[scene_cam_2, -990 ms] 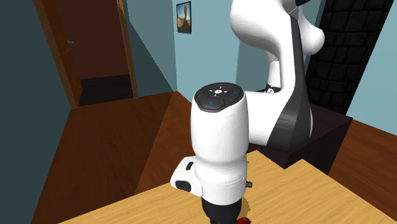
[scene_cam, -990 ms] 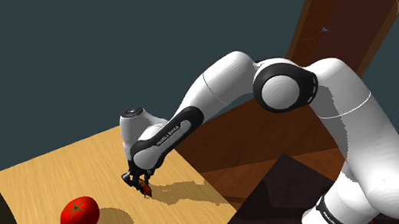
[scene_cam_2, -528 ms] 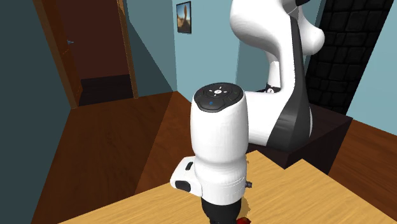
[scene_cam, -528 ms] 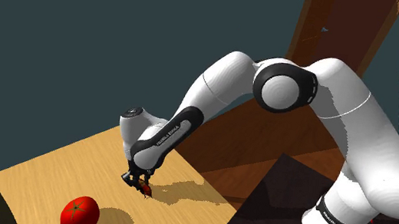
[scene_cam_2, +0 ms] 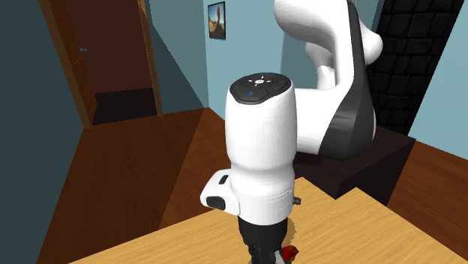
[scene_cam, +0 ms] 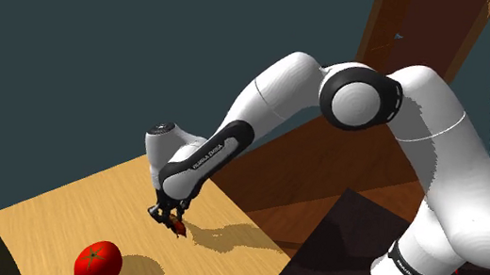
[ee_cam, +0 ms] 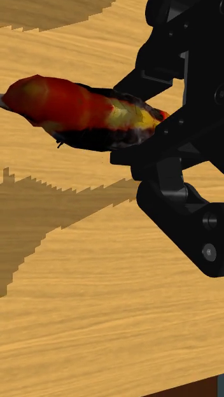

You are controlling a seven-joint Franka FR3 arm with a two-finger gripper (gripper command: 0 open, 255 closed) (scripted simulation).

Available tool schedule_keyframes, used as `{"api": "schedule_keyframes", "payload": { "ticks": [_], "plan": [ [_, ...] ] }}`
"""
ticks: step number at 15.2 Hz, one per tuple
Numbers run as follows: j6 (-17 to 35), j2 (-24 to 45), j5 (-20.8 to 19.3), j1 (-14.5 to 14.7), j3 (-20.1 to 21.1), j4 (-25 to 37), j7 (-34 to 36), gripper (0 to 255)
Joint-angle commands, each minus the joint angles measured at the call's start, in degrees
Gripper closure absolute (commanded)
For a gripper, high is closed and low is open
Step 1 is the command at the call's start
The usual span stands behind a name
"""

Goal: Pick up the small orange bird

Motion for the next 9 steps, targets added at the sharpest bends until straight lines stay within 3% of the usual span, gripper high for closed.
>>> {"api": "schedule_keyframes", "payload": {
  "ticks": [1, 9],
  "plan": [
    [-1.1, -1.0, 0.2, -0.1, 0.2, 0.1, 0.0, 255],
    [-4.4, -4.9, 1.1, -0.7, 1.1, -0.5, -0.3, 255]
  ]
}}
